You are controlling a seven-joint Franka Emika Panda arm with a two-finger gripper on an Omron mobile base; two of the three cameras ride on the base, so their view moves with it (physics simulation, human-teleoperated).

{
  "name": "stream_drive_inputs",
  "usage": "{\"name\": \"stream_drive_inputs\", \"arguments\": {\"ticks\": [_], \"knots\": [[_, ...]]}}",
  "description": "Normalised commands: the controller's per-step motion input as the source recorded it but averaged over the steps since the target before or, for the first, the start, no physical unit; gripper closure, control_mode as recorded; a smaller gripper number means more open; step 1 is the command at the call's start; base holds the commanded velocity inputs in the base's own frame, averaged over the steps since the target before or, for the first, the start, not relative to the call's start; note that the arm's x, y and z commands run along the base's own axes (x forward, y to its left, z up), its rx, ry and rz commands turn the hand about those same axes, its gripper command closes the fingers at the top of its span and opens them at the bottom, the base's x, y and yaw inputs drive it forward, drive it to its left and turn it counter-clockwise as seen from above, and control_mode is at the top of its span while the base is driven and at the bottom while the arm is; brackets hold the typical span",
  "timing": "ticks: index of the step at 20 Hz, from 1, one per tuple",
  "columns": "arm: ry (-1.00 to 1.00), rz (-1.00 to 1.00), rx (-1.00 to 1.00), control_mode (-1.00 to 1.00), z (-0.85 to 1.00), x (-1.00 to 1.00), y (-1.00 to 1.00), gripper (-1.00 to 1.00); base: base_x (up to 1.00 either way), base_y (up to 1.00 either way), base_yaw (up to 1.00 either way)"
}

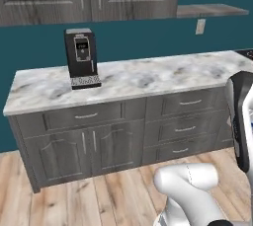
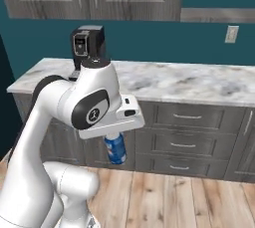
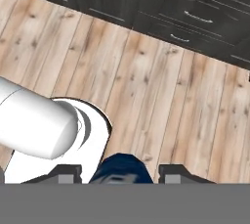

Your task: Four empty soda cans are scattered around the kitchen. Gather all the cans and cluster them next to the stove for recycling.

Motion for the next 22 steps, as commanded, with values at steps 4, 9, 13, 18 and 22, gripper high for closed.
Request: {"name": "stream_drive_inputs", "arguments": {"ticks": [4, 9, 13, 18, 22], "knots": [[0.0, 0.0, 0.0, 1.0, 0.0, 0.0, 0.0, 1.0, 0.8, -0.6, 0.0], [0.0, 0.0, 0.0, 1.0, 0.0, 0.0, 0.0, 1.0, 0.75, -0.76, 0.0], [0.0, 0.0, 0.0, 1.0, 0.0, 0.0, 0.0, 1.0, 0.61, -0.86, 0.0], [0.0, 0.0, 0.0, 1.0, 0.0, 0.0, 0.0, 1.0, 0.61, -0.89, 0.0], [0.0, 0.0, 0.0, 1.0, 0.0, 0.0, 0.0, 1.0, 0.88, -0.63, 0.0]]}}
